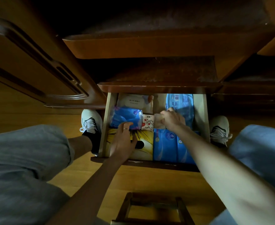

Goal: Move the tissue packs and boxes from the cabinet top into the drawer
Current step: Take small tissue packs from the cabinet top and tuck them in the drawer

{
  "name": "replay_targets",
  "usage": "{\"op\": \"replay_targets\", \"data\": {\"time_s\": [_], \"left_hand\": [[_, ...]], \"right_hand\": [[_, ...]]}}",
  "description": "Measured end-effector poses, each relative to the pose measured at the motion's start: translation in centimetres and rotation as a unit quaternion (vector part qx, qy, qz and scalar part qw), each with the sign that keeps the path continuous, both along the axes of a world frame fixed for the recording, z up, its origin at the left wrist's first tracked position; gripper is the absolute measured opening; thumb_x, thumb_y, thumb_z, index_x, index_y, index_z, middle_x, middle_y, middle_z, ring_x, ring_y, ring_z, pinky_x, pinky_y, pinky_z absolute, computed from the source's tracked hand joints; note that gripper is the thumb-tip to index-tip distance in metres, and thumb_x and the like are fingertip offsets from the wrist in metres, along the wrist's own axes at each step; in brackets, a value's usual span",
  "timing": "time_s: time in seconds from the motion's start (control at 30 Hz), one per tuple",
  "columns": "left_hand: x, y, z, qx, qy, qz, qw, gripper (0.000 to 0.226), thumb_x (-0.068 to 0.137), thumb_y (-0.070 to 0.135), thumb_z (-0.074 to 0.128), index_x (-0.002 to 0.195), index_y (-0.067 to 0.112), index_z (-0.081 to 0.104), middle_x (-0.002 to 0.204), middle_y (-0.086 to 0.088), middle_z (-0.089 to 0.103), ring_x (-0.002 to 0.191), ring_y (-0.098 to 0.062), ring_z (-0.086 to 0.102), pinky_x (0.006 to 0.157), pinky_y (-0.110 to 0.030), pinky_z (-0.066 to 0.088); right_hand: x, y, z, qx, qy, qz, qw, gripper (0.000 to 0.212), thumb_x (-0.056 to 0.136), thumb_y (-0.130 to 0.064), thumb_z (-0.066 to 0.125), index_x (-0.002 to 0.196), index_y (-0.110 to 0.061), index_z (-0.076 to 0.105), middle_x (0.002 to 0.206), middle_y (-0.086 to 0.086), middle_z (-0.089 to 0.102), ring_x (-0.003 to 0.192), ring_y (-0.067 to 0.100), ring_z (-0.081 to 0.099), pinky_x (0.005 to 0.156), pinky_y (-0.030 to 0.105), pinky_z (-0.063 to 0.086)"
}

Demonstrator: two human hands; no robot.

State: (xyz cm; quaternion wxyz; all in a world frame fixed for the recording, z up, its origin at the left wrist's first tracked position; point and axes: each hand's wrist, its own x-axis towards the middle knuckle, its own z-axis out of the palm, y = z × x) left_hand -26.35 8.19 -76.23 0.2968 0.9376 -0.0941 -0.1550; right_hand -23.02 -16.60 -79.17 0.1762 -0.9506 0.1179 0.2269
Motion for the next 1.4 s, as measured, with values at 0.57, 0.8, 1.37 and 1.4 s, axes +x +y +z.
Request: {"op": "replay_targets", "data": {"time_s": [0.57,0.8,1.37,1.4], "left_hand": [[-0.7,0.5,1.1,0.055,0.009,-0.105,0.993,0.035,0.092,0.027,0.067,0.126,0.024,0.062,0.144,0.008,0.045,0.132,-0.012,0.043,0.107,-0.027,0.04],[-0.3,0.5,1.5,0.066,0.019,-0.105,0.992,0.04,0.094,0.026,0.064,0.134,0.024,0.057,0.145,0.004,0.046,0.134,-0.014,0.042,0.11,-0.032,0.04],[8.4,-8.7,0.3,0.202,-0.009,-0.262,0.944,0.055,0.101,0.031,0.052,0.152,0.017,0.037,0.157,-0.006,0.037,0.147,-0.026,0.027,0.123,-0.047,0.017],[8.5,-8.6,-0.2,0.226,0.004,-0.269,0.936,0.051,0.101,0.034,0.052,0.148,0.016,0.043,0.154,-0.007,0.042,0.146,-0.026,0.029,0.124,-0.049,0.014]], "right_hand": [[-1.7,-0.5,4.0,0.127,-0.078,-0.164,0.975,0.021,0.089,-0.026,0.074,0.097,-0.034,0.056,0.103,-0.006,0.068,0.093,0.015,0.065,0.084,0.042,0.058],[-1.3,-1.0,5.0,0.035,-0.185,-0.097,0.977,0.025,0.087,-0.013,0.07,0.094,-0.029,0.051,0.093,-0.011,0.054,0.081,0.012,0.054,0.061,0.027,0.037],[-1.6,-0.8,-0.4,0.073,-0.032,-0.087,0.993,0.053,0.092,-0.031,0.069,0.142,-0.029,0.05,0.124,-0.001,0.064,0.113,0.021,0.061,0.091,0.044,0.055],[-1.4,-0.8,-0.9,0.086,-0.019,-0.082,0.993,0.054,0.091,-0.03,0.07,0.141,-0.027,0.051,0.122,0.0,0.066,0.111,0.022,0.062,0.09,0.043,0.055]]}}
